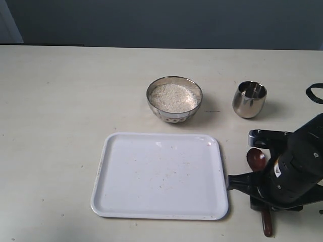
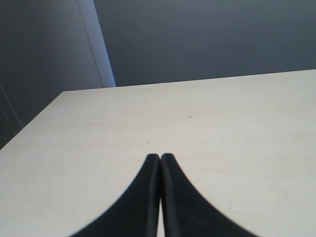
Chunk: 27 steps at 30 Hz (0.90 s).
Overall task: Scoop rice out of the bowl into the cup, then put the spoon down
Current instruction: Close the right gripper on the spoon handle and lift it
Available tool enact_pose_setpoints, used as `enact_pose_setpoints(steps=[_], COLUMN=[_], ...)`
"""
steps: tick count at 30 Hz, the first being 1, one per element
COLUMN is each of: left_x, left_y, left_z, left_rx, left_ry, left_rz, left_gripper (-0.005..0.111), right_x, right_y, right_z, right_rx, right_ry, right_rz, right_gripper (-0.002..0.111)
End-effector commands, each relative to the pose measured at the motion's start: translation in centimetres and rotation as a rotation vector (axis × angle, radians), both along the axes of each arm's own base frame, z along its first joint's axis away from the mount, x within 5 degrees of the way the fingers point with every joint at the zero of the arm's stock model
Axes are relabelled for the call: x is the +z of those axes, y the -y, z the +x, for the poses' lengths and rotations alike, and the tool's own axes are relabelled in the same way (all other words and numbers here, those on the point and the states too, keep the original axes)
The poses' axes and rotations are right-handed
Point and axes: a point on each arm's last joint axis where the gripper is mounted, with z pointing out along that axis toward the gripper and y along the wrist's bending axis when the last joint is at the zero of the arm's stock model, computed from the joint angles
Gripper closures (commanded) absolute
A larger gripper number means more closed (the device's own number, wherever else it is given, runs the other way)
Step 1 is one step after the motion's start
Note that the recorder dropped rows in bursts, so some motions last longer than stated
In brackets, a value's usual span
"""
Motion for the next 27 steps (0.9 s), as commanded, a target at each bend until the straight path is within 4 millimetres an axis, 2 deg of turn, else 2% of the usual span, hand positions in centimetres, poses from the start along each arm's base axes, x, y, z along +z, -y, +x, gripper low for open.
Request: enact_pose_setpoints(steps=[1,13,15,19,27], left_x=[0.22,0.22,0.22,0.22,0.22], left_y=[0.05,0.05,0.05,0.05,0.05], left_z=[-0.02,-0.02,-0.02,-0.02,-0.02], left_rx=[-0.007,-0.007,-0.007,-0.007,-0.007], left_ry=[0.019,0.019,0.019,0.019,0.019], left_rz=[-0.01,-0.01,-0.01,-0.01,-0.01], left_gripper=[0.106,0.106,0.106,0.106,0.106], right_x=[-0.09,-0.13,-0.13,-0.13,-0.01], right_y=[-0.04,0.0,0.0,0.0,0.13], right_z=[0.05,0.0,0.0,0.0,-0.27], right_rx=[0.009,0.01,0.01,0.028,0.158], right_ry=[0.017,0.016,0.016,0.016,-0.006], right_rz=[0.007,0.005,0.005,0.004,-0.016], right_gripper=[0.069,0.069,0.078,0.109,0.109])
